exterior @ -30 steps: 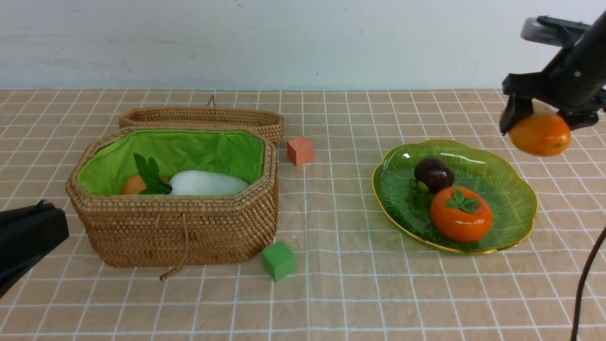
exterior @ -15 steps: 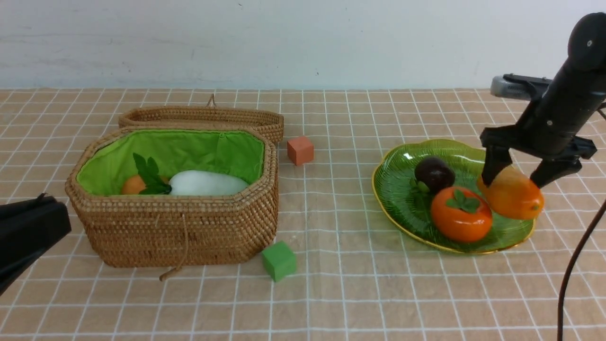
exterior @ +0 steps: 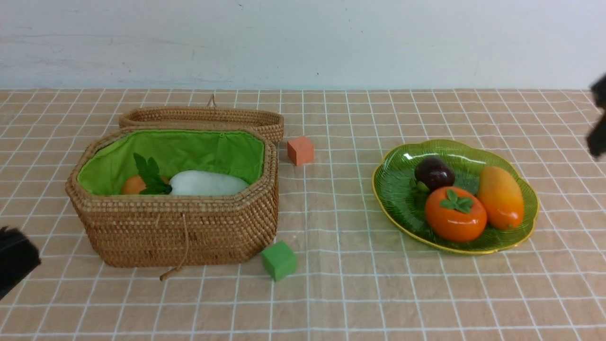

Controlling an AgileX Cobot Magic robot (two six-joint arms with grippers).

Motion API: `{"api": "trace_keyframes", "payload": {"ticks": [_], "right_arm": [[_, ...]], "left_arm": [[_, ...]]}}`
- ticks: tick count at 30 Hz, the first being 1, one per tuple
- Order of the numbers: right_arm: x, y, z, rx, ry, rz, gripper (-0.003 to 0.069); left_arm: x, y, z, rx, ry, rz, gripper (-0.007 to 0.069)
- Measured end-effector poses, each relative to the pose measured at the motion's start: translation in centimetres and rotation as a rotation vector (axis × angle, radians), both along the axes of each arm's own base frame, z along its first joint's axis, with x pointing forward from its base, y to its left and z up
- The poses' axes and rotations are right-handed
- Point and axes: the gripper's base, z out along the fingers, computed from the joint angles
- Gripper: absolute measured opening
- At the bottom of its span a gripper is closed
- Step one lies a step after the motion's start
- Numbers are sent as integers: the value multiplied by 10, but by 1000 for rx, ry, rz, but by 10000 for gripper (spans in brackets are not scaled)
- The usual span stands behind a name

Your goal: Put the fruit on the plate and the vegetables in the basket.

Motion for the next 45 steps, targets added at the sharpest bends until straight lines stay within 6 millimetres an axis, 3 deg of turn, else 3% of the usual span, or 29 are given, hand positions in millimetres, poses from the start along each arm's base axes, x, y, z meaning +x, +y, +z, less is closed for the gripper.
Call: {"api": "trace_keyframes", "payload": {"ticks": [3,4,6,8,9,12,17,24,35,37,38,41,44,45], "right_arm": [[-71,1,0,4,-71,-7,143],[-105,1,-9,12,-97,-19,97],[-151,1,-19,18,-180,-31,46],[-179,1,-34,19,-225,-44,25],[-182,1,-34,20,-238,-43,25],[-214,-1,-60,27,-339,-97,16],[-227,-4,-82,82,-547,-172,18],[-212,-5,-101,195,-775,-241,63],[-201,-7,-123,153,-752,-250,104],[-200,-9,-125,133,-757,-251,71],[-198,-9,-129,121,-771,-250,20],[-192,-11,-151,30,-793,-213,-16],[-190,-13,-185,-52,-794,-177,-17],[-188,-13,-207,-68,-758,-169,-17]], "left_arm": [[-7,7,-16,-56,-16,-19,-13],[-10,9,-25,-70,-14,-21,-13],[-11,11,-37,-86,-3,-25,-13],[-12,12,-43,-97,12,-26,-13],[-12,12,-43,-97,12,-26,-13],[-11,12,-46,-96,35,-19,-13],[-9,13,-49,-80,61,0,-13],[-7,15,-55,-40,109,40,-9],[-4,20,-65,27,196,109,-5],[-3,21,-67,37,210,119,-3],[-3,21,-68,44,220,126,-3],[-3,22,-69,51,230,134,-2],[-3,22,-69,51,231,134,1],[-3,22,-69,52,233,134,3]]}}
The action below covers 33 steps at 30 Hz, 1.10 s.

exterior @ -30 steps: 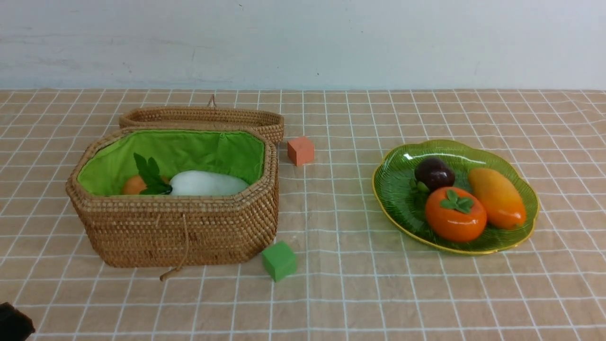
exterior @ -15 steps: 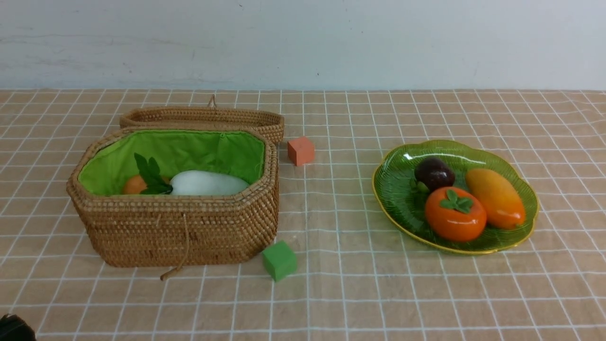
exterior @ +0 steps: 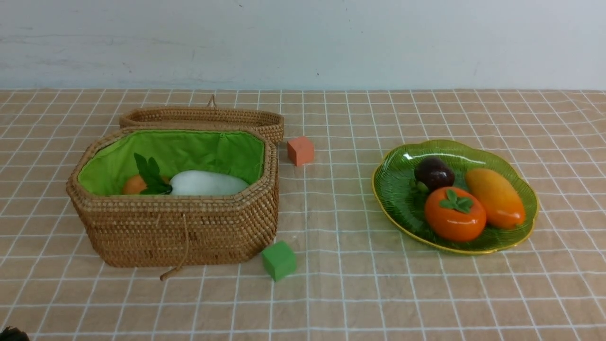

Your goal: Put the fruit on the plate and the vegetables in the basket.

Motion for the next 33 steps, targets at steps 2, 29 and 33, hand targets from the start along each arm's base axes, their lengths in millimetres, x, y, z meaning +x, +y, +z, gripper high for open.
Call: {"api": "trace_keyframes", "payload": {"ticks": [2,29,33], "right_arm": [[1,0,-16,2,49,0,-17],[1,1,-16,43,43,-1,-7],[1,1,-16,44,43,-1,-7]], "left_arm": [[0,0,0,-2,2,-1,5],[0,0,-2,6,8,1,25],[2,-2,-10,27,5,21,26]]}}
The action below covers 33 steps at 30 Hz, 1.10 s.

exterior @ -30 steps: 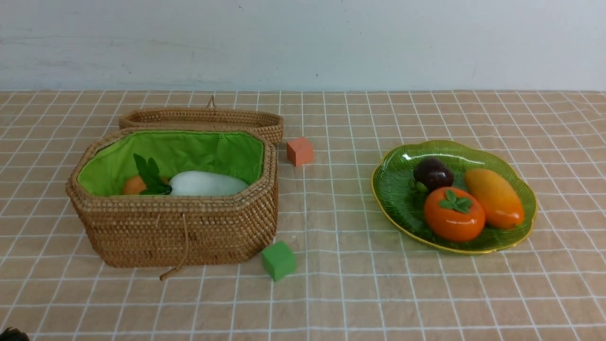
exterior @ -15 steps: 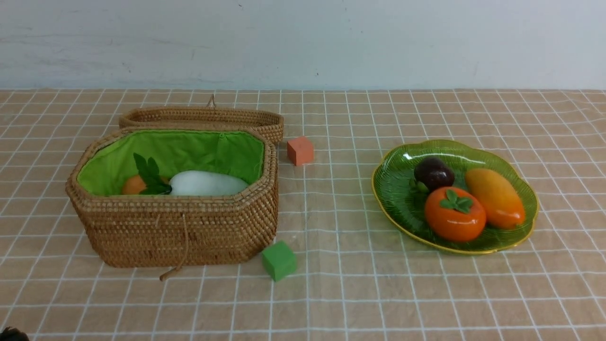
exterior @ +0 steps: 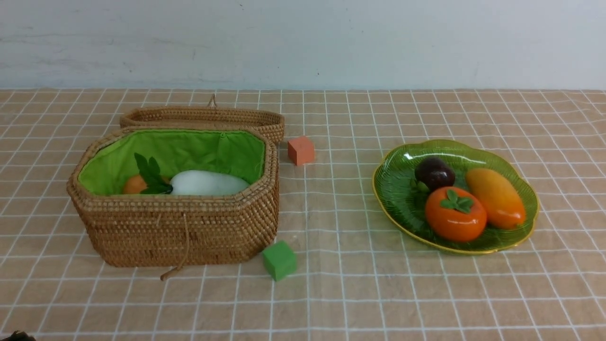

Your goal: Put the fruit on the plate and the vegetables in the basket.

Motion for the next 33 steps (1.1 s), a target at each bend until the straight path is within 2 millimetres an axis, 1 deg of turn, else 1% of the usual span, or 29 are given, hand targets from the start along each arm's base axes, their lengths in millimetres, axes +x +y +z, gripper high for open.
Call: {"api": "trace_keyframes", "payload": {"ticks": [2,3,7,9,10,12,13,14,17,20,33], "right_arm": [[0,0,0,0,0,0,-6],[0,0,0,0,0,0,-5],[0,0,0,0,0,0,-2],[0,0,0,0,0,0,0],[0,0,0,0,0,0,1],[0,0,0,0,0,0,3],[0,0,0,0,0,0,4],[0,0,0,0,0,0,4],[0,0,0,0,0,1,5],[0,0,0,0,0,1,6],[0,0,0,0,-1,1,16]], "left_arm": [[0,-4,-3,-53,-12,22,12],[0,-7,-3,-88,-55,44,-11],[5,-11,-8,-147,-219,143,-13],[10,-7,-22,-196,-242,252,-13],[13,-3,-35,-206,-225,332,-13],[13,-2,-39,-188,-206,353,-13],[14,-2,-44,-160,-162,368,-13],[14,-2,-49,-132,-126,374,-13],[12,-3,-71,-11,83,368,-13],[10,-3,-79,13,157,368,-13],[10,-3,-80,1,169,372,-13]]}}
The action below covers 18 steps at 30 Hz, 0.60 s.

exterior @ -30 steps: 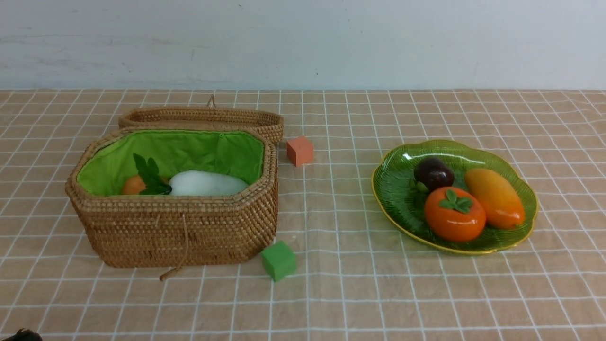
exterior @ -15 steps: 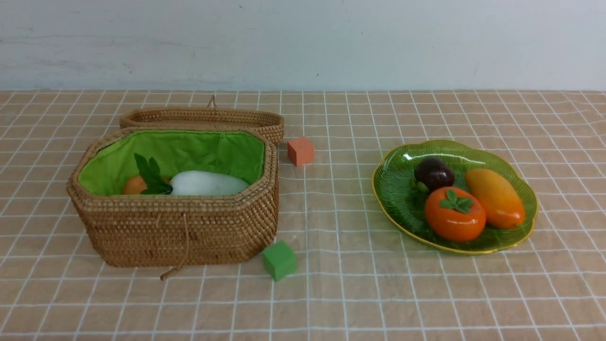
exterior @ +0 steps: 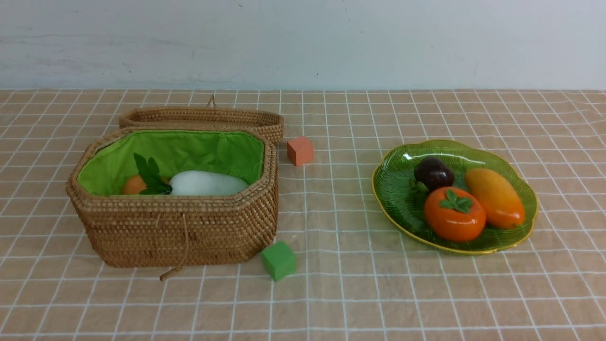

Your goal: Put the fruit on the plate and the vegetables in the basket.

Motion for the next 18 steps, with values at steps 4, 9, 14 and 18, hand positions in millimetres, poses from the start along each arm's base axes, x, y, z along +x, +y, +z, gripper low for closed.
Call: {"api": "trace_keyframes", "payload": {"ticks": [4,9,14,18], "right_arm": [[0,0,0,0,0,0,17],[0,0,0,0,0,0,24],[0,0,0,0,0,0,27],[0,0,0,0,0,0,32]], "left_arm": [[0,0,0,0,0,0,-13],[0,0,0,-1,0,0,-13],[0,0,0,-1,0,0,-13],[0,0,0,-1,0,0,-13]]}}
